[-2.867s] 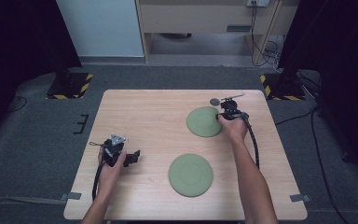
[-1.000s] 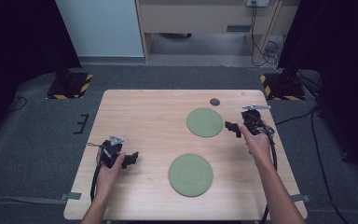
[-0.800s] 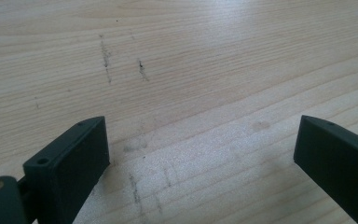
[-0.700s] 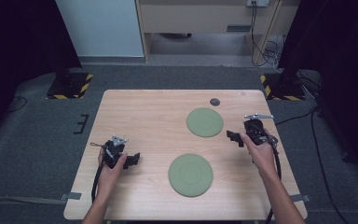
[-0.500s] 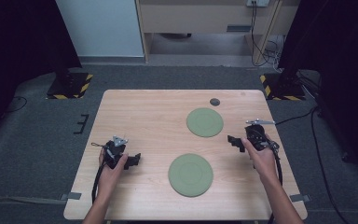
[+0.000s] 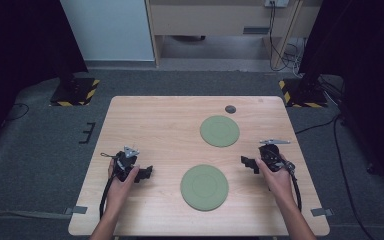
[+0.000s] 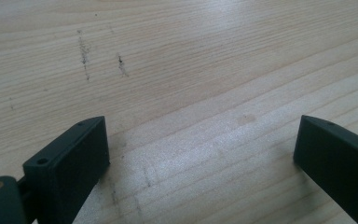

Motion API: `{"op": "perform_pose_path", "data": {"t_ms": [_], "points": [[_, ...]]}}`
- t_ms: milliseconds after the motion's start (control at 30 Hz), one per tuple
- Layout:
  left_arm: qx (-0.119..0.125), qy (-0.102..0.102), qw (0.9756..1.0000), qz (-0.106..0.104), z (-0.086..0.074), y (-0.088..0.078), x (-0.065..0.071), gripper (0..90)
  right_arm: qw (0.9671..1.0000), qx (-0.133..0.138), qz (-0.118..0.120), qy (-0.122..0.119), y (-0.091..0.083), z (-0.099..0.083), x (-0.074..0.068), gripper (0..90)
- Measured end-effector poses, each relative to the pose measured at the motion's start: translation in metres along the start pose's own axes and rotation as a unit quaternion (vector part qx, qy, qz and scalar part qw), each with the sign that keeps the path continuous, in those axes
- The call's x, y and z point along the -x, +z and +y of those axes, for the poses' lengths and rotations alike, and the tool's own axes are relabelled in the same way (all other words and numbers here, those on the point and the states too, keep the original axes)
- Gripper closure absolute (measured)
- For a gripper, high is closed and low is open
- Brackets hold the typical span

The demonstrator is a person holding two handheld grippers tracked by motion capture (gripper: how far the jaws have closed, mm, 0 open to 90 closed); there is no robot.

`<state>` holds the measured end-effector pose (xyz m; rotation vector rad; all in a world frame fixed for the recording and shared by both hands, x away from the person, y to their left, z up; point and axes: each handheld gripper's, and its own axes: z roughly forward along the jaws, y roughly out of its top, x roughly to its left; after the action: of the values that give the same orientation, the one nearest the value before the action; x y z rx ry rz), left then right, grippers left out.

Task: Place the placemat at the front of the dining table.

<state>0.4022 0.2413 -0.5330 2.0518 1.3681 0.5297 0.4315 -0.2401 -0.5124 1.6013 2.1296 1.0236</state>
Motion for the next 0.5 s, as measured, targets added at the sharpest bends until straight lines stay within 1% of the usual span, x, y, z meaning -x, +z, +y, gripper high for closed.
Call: {"op": "perform_pose_path", "data": {"t_ms": [100, 167, 233, 300, 333, 367, 400, 433, 500], "points": [[-0.001, 0.001, 1.0000, 0.001, 0.000, 0.000, 0.000, 2.4, 1.0000, -0.002, -0.003, 0.007, 0.003, -0.003, 0.001, 8.4], [-0.001, 0.003, 1.0000, 0.003, 0.000, 0.001, 0.001, 1.7, 0.9999, -0.001, -0.009, 0.007, 0.005, -0.004, 0.002, 8.4], [0.001, 0.002, 1.0000, 0.003, 0.000, 0.001, 0.001, 0.9, 0.9996, 0.000, -0.026, 0.007, 0.009, -0.007, 0.003, 8.4], [0.004, 0.002, 1.0000, 0.004, -0.001, 0.002, 0.001, 0.7, 0.9995, -0.001, -0.030, 0.008, 0.010, -0.007, 0.004, 8.4], [0.008, 0.001, 1.0000, 0.004, -0.002, 0.002, 0.001, 0.5, 0.9992, -0.003, -0.038, 0.009, 0.012, -0.008, 0.005, 8.4], [0.012, 0.002, 0.9999, 0.004, -0.002, 0.002, 0.001, 0.0, 0.9985, 0.001, -0.054, 0.008, 0.014, -0.010, 0.007, 8.3], [0.013, 0.002, 0.9999, 0.004, -0.003, 0.002, 0.001, 0.0, 0.9985, 0.001, -0.054, 0.008, 0.014, -0.010, 0.007, 8.3], [0.013, 0.002, 0.9999, 0.005, -0.003, 0.002, 0.001, 0.0, 0.9980, 0.008, -0.061, 0.014, 0.015, -0.010, 0.009, 8.2], [0.013, 0.002, 0.9999, 0.005, -0.003, 0.002, 0.001, 0.0, 0.9978, 0.010, -0.063, 0.018, 0.015, -0.010, 0.009, 8.2]]}}
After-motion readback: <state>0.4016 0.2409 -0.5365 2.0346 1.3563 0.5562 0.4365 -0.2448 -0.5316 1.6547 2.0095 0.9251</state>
